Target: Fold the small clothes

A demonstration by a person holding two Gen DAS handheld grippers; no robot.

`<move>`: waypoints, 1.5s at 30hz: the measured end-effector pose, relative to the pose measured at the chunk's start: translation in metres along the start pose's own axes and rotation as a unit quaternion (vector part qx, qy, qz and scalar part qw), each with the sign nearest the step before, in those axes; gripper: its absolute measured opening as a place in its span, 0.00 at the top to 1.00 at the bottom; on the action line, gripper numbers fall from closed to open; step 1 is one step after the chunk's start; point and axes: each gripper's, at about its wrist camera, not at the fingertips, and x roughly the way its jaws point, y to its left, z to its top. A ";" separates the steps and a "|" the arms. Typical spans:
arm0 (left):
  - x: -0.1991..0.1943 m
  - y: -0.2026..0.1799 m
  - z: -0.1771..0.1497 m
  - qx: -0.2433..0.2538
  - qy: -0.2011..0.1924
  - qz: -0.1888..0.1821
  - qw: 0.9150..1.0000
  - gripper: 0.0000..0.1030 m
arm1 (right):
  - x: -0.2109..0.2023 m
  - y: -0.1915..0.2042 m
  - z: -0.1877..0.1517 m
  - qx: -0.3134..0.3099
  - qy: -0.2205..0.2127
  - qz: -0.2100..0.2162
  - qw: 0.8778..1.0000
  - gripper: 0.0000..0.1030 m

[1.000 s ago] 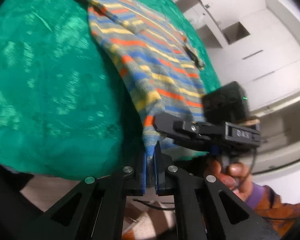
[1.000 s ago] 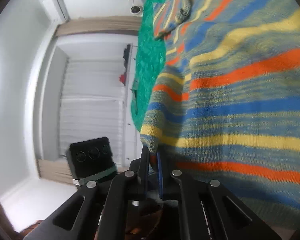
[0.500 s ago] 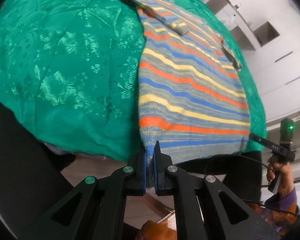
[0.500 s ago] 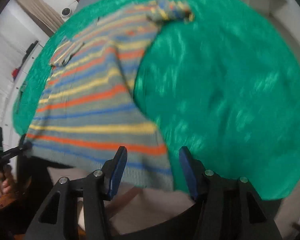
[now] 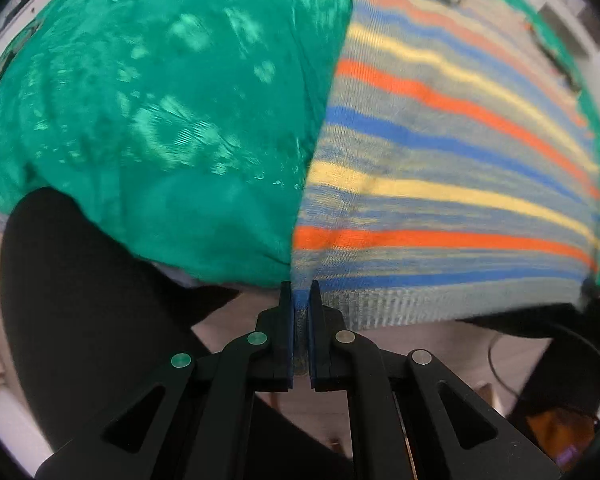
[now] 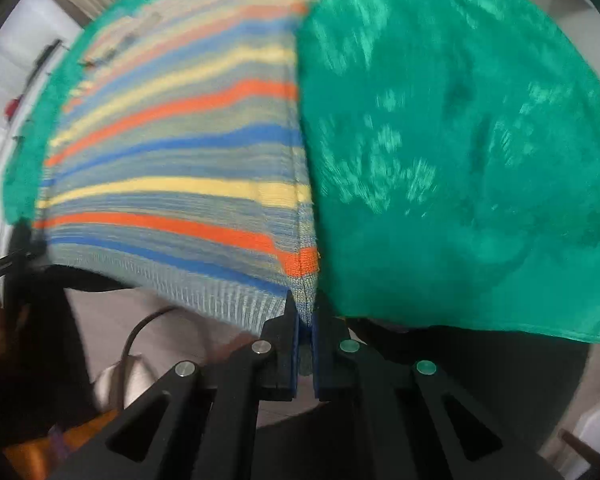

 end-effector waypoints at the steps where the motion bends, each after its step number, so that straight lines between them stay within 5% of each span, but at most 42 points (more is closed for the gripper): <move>1: 0.006 -0.003 0.004 0.000 0.004 0.007 1.000 0.97 | 0.010 -0.002 0.003 0.007 0.005 -0.003 1.000 0.96; 8: 0.026 -0.013 0.020 -0.013 0.009 0.042 0.999 0.90 | 0.033 0.012 0.026 0.015 0.019 -0.014 1.000 0.94; 9: 0.025 -0.015 0.020 -0.012 0.010 0.042 0.999 0.83 | 0.031 0.011 0.026 0.018 0.020 -0.004 1.000 0.85; 11: 0.014 -0.011 0.016 -0.013 0.005 0.054 0.998 0.54 | 0.018 0.001 0.022 0.023 0.030 0.003 0.999 0.56; 12: 0.004 -0.007 0.013 -0.014 -0.007 0.064 0.998 0.40 | 0.008 -0.003 0.020 0.022 0.031 0.002 0.999 0.47; 13: -0.014 -0.002 0.008 -0.014 -0.036 0.071 0.997 0.39 | -0.008 -0.007 0.020 0.021 0.023 -0.006 0.999 0.47; 17: -0.064 0.012 0.006 -0.027 -0.123 0.084 0.988 0.28 | -0.096 -0.021 0.049 0.001 -0.095 -0.085 0.992 0.46; 19: -0.080 0.019 0.014 -0.045 -0.154 0.083 0.984 0.26 | -0.134 -0.014 0.081 -0.023 -0.182 -0.116 0.976 0.22; 21: -0.090 0.026 0.022 -0.068 -0.180 0.067 0.979 0.26 | -0.145 -0.002 0.116 -0.064 -0.250 -0.116 0.959 0.11; 23: -0.095 0.028 0.029 -0.087 -0.185 0.057 0.977 0.26 | -0.134 0.017 0.160 -0.118 -0.275 -0.093 0.950 0.11; 26: -0.098 0.025 0.023 -0.096 -0.190 0.047 0.976 0.26 | -0.082 0.036 0.228 -0.164 -0.240 -0.047 0.956 0.17; 30: -0.092 0.026 0.013 -0.091 -0.177 0.060 0.978 0.26 | -0.011 0.038 0.289 -0.162 -0.193 -0.082 0.964 0.43; 31: -0.090 0.029 0.009 -0.093 -0.170 0.064 0.979 0.26 | 0.004 0.028 0.302 -0.150 -0.171 -0.091 0.970 0.68; 32: -0.088 0.034 0.006 -0.098 -0.162 0.066 0.980 0.26 | 0.007 0.012 0.306 -0.137 -0.152 -0.091 0.975 0.84; 33: -0.087 0.039 0.003 -0.104 -0.158 0.067 0.980 0.26 | 0.003 -0.005 0.308 -0.118 -0.146 -0.090 0.978 0.89; 37: -0.085 0.049 -0.002 -0.116 -0.153 0.063 0.979 0.26 | -0.048 -0.072 0.283 -0.022 -0.210 -0.025 0.977 0.93; 39: -0.083 0.046 0.000 -0.112 -0.151 0.059 0.980 0.26 | -0.070 -0.102 0.264 0.005 -0.221 -0.059 0.973 0.93; 45: -0.086 0.010 0.014 -0.075 -0.161 0.042 0.983 0.26 | -0.088 -0.205 0.218 0.120 -0.220 -0.068 0.966 0.94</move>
